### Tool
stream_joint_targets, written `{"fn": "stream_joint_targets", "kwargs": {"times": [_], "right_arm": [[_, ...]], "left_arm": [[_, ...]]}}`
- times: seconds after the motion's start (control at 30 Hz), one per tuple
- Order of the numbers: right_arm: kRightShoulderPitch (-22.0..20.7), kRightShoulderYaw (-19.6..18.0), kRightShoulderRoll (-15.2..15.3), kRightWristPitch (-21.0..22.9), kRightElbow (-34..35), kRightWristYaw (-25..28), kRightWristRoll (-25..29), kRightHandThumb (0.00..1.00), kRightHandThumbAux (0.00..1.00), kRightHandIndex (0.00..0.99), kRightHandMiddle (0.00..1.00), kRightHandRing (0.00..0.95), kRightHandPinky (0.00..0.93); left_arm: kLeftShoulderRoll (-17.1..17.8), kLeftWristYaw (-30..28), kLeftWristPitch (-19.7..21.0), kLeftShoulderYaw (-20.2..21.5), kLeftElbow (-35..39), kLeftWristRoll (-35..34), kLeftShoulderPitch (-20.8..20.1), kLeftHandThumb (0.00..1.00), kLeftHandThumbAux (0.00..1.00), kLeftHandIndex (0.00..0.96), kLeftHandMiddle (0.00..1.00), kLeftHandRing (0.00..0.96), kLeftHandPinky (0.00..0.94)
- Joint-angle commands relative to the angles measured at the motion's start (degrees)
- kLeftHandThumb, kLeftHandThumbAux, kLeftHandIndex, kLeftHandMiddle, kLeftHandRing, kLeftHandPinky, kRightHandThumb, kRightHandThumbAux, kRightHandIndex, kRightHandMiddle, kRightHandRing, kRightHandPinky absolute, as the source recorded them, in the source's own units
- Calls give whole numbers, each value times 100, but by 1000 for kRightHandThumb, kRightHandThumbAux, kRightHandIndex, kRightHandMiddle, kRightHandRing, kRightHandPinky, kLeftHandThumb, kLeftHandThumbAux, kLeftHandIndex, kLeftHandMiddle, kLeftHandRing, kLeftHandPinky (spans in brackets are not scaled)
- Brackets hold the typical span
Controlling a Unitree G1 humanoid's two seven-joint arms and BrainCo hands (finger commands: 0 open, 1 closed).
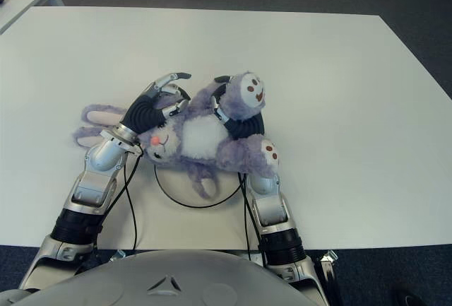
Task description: Put the doll into the plate.
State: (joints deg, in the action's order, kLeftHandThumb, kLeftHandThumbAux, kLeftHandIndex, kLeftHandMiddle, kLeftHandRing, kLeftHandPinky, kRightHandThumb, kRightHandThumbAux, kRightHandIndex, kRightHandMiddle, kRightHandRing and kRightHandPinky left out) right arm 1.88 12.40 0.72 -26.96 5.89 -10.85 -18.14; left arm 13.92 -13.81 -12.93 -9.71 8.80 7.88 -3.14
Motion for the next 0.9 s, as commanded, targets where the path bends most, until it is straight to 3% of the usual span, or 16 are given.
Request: {"fn": "stream_joint_targets", "kwargs": {"times": [0.03,0.17,0.37,0.57,0.9], "right_arm": [[141,179,-197,43,-404,-145,-206,30,507,0,24,15,2],[189,169,-159,-11,-401,-180,-197,20,420,0,0,0,0],[331,88,-117,-102,-432,-153,28,30,352,0,0,0,0],[309,73,-173,-216,-534,-267,57,29,325,0,0,0,0],[171,55,-142,-728,-905,-518,-31,30,330,0,0,0,0]], "left_arm": [[-112,30,161,-184,169,149,150,178,358,0,0,0,0],[-225,268,150,-208,118,331,121,180,301,0,0,0,0],[-354,685,-269,-206,-23,586,134,161,225,0,0,0,0],[-369,695,-367,-220,-13,539,194,143,200,0,0,0,0],[-357,898,-945,-205,-366,665,139,126,170,0,0,0,0]]}}
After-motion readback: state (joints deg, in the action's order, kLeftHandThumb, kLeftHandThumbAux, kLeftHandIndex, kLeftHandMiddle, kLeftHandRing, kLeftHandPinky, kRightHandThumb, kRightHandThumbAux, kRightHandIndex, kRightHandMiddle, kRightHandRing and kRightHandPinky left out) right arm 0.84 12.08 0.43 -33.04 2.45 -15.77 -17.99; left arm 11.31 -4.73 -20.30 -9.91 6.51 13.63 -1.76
